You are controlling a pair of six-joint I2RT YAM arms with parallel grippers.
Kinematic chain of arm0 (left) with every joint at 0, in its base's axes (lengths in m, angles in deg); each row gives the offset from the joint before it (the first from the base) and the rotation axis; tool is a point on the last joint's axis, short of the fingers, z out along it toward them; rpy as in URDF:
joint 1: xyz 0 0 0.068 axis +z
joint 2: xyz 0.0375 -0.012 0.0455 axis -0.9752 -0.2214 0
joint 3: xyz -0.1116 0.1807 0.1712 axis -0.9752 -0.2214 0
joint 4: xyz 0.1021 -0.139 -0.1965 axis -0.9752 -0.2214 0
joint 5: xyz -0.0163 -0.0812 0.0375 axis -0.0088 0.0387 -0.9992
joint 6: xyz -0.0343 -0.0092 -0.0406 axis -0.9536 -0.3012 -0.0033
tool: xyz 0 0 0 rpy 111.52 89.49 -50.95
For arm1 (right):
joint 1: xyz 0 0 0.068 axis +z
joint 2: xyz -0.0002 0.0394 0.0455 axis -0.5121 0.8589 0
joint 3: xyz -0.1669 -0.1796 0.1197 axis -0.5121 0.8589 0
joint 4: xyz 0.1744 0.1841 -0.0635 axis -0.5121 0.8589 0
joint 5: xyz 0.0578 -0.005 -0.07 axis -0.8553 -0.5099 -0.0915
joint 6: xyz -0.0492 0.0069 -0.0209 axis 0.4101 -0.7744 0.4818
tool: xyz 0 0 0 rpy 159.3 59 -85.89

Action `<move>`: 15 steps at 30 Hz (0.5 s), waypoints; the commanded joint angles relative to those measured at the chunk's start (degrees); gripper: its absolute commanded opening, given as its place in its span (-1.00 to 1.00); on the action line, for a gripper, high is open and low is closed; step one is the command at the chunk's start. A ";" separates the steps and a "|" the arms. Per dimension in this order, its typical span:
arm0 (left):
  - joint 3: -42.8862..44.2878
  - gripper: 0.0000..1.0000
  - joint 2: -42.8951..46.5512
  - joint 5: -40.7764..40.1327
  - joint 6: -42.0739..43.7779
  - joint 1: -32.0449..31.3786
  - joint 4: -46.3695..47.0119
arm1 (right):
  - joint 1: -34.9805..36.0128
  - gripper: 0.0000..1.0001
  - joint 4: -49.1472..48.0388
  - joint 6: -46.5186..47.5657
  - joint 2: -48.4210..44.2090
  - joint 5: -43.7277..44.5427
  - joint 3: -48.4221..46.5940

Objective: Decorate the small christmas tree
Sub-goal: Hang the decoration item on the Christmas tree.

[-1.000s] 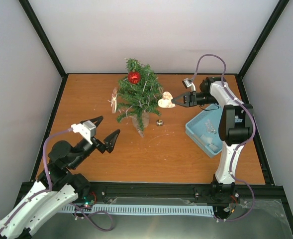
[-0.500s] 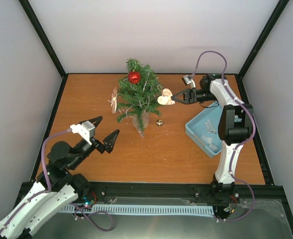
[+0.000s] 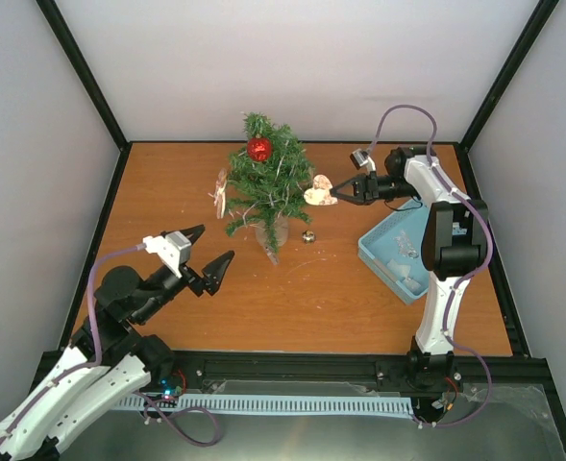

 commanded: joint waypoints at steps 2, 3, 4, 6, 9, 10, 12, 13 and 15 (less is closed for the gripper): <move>1.21 0.84 1.53 1.43 1.23 -0.03 -1.78 | 0.41 -0.94 -9.12 -9.80 -3.01 2.53 3.66; 1.12 0.84 1.77 1.28 1.38 -0.03 -1.66 | 0.41 -0.95 -11.64 -11.49 -3.85 3.12 4.35; 1.02 0.84 1.97 1.23 1.52 0.01 -1.57 | 0.41 -0.94 -12.92 -13.04 -4.44 3.70 4.87; 1.03 0.82 1.97 1.28 1.81 -0.02 -1.47 | 0.50 -0.94 -15.98 -15.84 -6.01 5.14 5.82; 1.58 0.71 1.08 1.65 0.90 -0.02 -1.75 | 0.45 -0.94 -24.11 -23.87 -10.09 9.49 8.19; 2.00 0.66 0.43 1.65 0.31 0.02 -2.03 | 0.37 -0.94 -26.86 -26.70 -11.73 11.25 9.15; 3.24 0.56 -1.01 1.05 -0.87 0.00 -2.36 | -0.51 -0.94 -31.51 -31.21 -15.18 13.73 11.24; 4.06 0.49 -1.79 0.81 -1.24 -0.02 -2.67 | -1.23 -0.94 -33.22 -32.74 -16.94 14.47 12.25; 6.04 0.39 -3.59 0.79 -1.27 -0.02 -3.48 | -3.06 -0.95 -36.43 -35.21 -20.19 13.92 15.11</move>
